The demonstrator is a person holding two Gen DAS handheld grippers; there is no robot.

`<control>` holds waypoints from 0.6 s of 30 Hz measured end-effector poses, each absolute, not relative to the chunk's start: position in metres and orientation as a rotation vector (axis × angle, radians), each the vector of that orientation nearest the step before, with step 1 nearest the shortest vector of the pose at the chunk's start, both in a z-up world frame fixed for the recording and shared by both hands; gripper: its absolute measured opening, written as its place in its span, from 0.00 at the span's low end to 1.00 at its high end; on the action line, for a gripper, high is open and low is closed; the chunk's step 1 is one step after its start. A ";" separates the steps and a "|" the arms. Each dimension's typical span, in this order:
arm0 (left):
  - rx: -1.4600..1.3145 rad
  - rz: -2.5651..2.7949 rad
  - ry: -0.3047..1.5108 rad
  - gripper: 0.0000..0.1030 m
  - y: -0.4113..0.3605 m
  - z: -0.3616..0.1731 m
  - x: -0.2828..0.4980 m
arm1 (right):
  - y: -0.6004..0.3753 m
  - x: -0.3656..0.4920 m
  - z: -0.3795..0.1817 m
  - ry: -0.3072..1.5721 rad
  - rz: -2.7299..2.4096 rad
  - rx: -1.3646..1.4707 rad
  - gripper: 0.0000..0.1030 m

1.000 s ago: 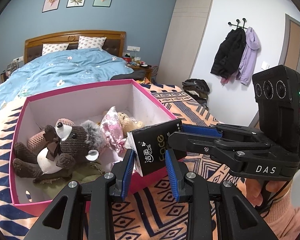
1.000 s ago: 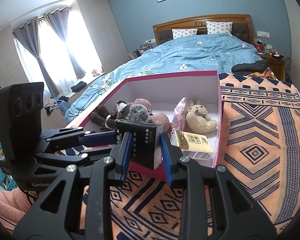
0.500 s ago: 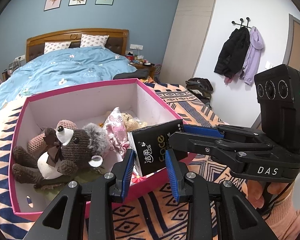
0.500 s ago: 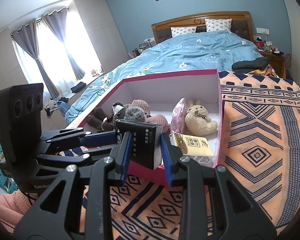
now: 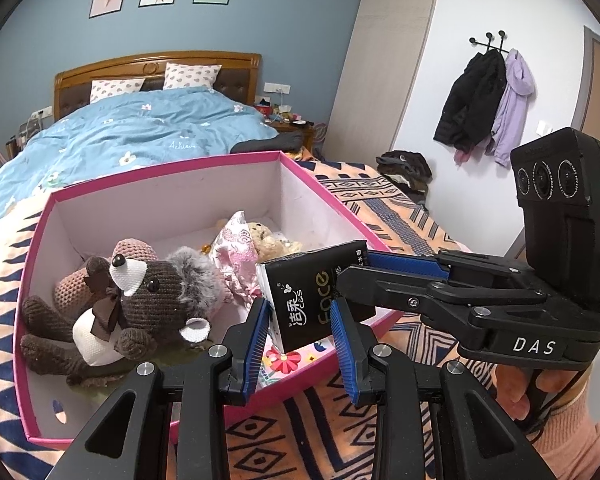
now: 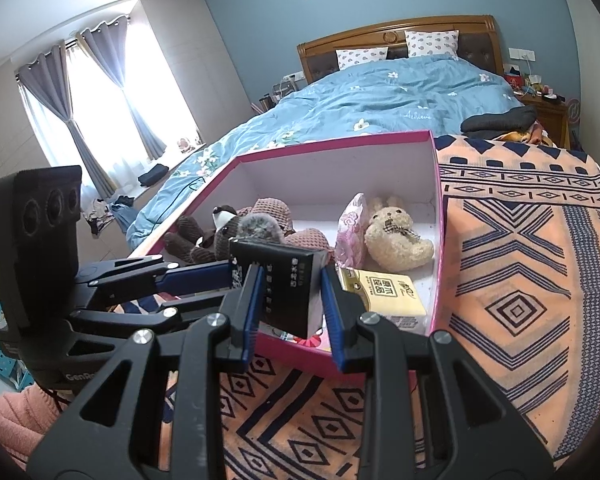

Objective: Organize objects
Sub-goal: 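Carry the black tissue pack over the box rim with the right gripper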

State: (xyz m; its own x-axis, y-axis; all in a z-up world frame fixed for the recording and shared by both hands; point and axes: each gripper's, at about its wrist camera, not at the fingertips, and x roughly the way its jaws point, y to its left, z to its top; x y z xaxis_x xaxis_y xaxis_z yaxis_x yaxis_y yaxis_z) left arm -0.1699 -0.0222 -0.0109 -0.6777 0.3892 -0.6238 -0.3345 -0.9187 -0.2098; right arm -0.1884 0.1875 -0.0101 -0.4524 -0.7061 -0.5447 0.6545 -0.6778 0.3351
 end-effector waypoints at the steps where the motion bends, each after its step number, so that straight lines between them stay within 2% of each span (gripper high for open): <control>1: -0.982 2.561 -0.111 0.30 -0.022 -0.012 -0.171 | 0.187 -0.189 -0.010 -0.097 -2.154 0.857 0.31; 18: -1.031 2.552 -0.117 0.30 -0.024 -0.020 -0.179 | 0.183 -0.195 -0.019 -0.093 -2.148 0.892 0.31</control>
